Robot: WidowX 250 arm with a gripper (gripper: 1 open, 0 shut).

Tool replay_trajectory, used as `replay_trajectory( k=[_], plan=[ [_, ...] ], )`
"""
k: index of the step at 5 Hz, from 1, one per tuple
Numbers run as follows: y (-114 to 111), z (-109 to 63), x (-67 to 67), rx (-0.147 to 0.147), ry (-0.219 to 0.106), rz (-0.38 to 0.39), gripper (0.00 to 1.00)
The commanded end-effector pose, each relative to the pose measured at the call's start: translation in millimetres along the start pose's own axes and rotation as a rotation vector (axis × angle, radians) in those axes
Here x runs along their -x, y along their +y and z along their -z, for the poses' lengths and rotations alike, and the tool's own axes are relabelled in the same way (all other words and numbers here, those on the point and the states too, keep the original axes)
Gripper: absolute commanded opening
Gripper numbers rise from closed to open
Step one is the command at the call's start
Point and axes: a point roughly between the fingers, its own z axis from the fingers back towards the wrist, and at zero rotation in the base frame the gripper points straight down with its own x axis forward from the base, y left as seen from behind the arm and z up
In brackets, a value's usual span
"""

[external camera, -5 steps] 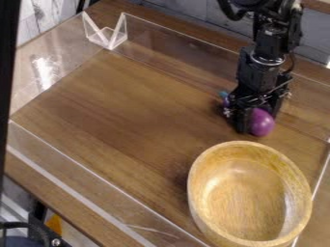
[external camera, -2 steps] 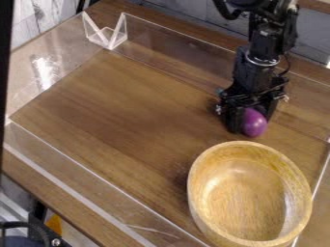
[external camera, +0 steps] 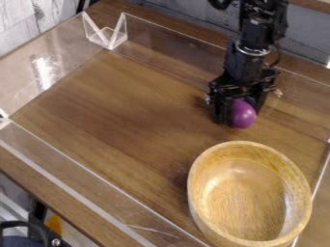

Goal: Put the purple eggplant in the brown bowl

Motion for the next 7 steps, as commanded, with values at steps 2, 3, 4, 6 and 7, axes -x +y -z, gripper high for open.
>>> replay_trajectory(
  k=[2, 3, 4, 6, 7],
  plan=[
    [2.8, -23.1, -16.3, 0.055, -0.060, 0.045, 0.00],
    [4.0, -17.8, -16.7, 0.048, -0.063, 0.046, 0.00],
    [10.5, -19.7, -9.0, 0.041, -0.064, 0.002, 0.00],
    [22.0, -24.5, 6.2, 0.031, -0.067, -0.087, 0.00],
    [28.1, -26.8, 6.1, 0.027, -0.072, -0.057, 0.00]
  ],
)
